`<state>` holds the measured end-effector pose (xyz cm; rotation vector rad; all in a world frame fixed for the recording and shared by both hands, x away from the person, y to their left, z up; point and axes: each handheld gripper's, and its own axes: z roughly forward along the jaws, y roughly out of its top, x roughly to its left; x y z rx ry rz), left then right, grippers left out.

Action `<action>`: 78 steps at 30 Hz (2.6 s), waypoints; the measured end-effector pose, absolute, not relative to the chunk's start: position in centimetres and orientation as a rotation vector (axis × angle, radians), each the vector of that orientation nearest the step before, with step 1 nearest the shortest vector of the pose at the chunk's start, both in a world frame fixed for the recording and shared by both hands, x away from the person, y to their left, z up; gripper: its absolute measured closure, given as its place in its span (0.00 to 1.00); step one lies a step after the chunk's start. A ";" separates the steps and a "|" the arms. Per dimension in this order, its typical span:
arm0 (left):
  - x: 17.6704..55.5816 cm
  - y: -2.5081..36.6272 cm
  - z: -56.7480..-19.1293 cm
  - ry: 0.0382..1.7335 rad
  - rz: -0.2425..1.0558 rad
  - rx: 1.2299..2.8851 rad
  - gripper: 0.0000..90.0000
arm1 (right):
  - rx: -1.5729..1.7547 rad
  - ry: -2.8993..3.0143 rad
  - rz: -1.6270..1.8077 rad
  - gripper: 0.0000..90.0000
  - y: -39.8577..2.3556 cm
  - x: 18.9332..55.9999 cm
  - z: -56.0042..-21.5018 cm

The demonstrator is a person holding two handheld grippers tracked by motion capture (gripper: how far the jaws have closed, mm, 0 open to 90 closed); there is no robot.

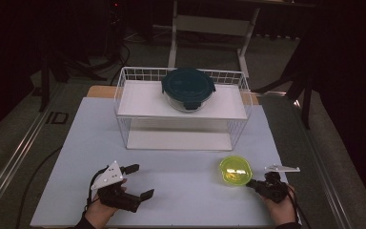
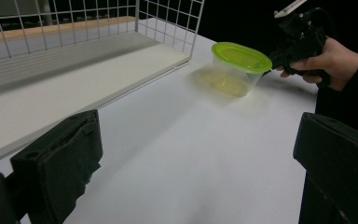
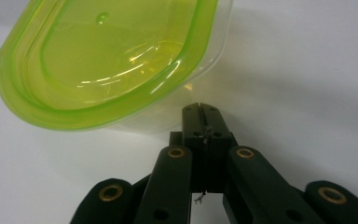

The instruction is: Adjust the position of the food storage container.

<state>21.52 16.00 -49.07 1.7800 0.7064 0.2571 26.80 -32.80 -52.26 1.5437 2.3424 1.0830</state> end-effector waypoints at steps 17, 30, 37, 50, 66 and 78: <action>21.5 15.9 -49.1 0.704 0.254 1.786 0.01 | 1.524 2.363 1.067 1.00 -32.0 27.6 -52.3; 21.5 16.0 -49.2 0.709 0.250 1.785 0.01 | 1.462 2.427 1.066 1.00 -29.7 28.1 -52.2; 21.5 16.0 -49.1 0.707 0.253 1.782 0.01 | 1.481 2.407 1.055 1.00 -30.0 28.7 -52.1; 21.4 16.0 -49.1 0.702 0.252 1.788 0.01 | 1.461 2.451 1.068 1.00 -28.0 29.6 -52.2; 21.4 15.9 -49.3 0.700 0.242 1.795 0.01 | 1.378 2.518 1.087 1.00 -24.4 30.2 -52.0; 21.3 16.0 -49.2 0.699 0.243 1.788 0.01 | 1.309 2.563 1.100 1.00 -21.4 30.8 -51.8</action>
